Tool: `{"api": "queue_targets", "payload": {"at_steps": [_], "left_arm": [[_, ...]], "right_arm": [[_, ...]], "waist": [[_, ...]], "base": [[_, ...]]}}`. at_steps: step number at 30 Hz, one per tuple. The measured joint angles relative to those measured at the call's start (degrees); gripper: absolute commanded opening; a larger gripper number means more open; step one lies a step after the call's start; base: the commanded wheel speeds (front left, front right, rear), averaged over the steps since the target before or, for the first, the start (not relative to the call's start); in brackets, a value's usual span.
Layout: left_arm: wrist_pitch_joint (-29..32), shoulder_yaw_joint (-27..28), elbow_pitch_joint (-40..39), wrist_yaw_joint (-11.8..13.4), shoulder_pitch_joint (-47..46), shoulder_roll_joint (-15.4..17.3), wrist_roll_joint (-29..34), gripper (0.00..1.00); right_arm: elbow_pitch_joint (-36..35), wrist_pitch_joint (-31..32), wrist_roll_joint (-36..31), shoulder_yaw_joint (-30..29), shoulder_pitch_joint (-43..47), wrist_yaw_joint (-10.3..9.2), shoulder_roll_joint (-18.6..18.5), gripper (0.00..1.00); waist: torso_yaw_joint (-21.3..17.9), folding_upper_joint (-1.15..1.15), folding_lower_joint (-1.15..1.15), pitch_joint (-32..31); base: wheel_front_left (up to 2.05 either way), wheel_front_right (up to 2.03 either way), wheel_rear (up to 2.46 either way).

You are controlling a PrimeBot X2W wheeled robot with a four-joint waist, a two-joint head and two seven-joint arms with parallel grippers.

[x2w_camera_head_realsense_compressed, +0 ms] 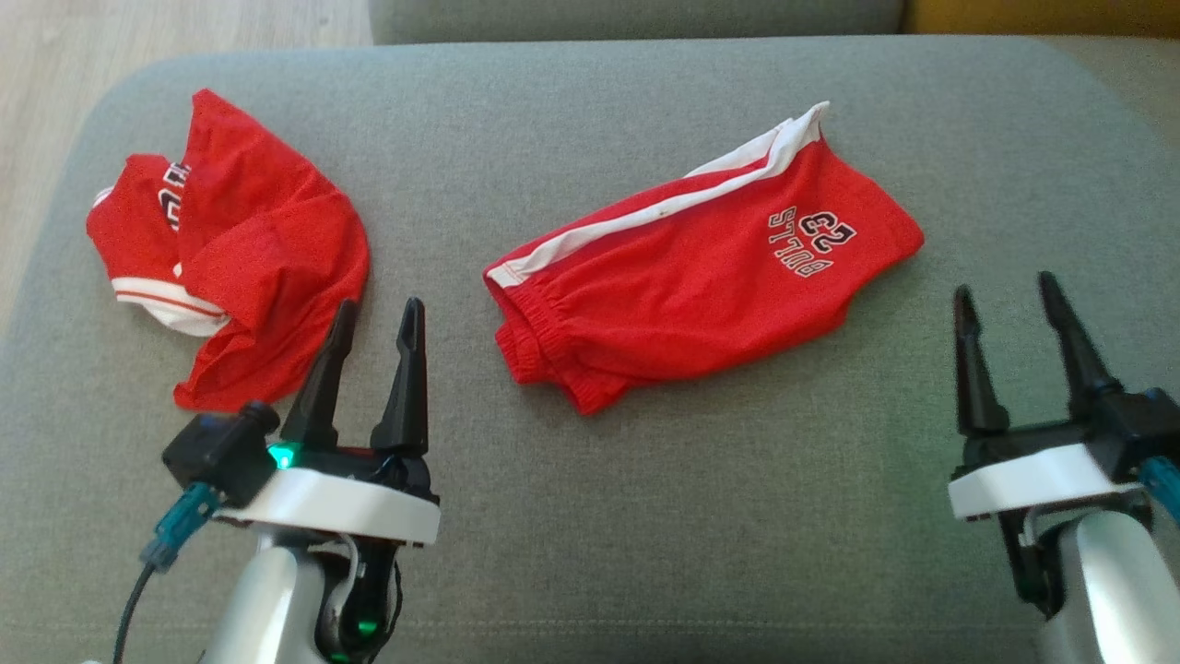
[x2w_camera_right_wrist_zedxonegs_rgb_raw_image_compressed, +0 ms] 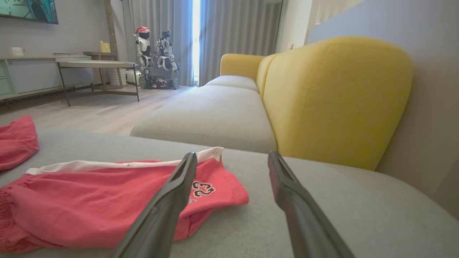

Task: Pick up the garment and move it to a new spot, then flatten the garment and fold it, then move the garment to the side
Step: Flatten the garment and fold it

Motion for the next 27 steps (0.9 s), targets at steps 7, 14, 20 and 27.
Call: {"api": "queue_targets", "payload": {"at_steps": [7,14,20,27], "left_arm": [[0.0,-1.5,-0.2,0.0,-0.9,0.0,-0.4,1.0],[0.0,-3.6,0.7,0.9,-3.0,-0.1,-1.5,1.0],[0.0,-3.6,1.0,1.9,-3.2,-0.1,-2.1,1.0],[0.0,-3.7,1.2,2.0,-4.1,-0.1,-2.7,1.0]], "right_arm": [[5.3,5.1,8.5,-0.5,-2.9,0.0,2.7,1.0],[13.1,14.6,22.4,-4.7,-10.1,0.0,3.8,1.0],[16.8,20.6,28.9,-6.9,-14.1,-0.01,4.0,1.0],[21.7,25.1,29.7,-10.5,-17.9,-0.01,4.4,1.0]], "waist": [[1.1,0.0,0.0,2.5],[4.0,0.0,0.0,5.0],[6.7,0.0,0.0,6.7],[8.6,0.0,0.0,8.6]], "base": [[0.0,0.0,0.0],[0.0,0.0,0.0],[0.0,0.0,0.0],[0.0,0.0,0.0]]}}
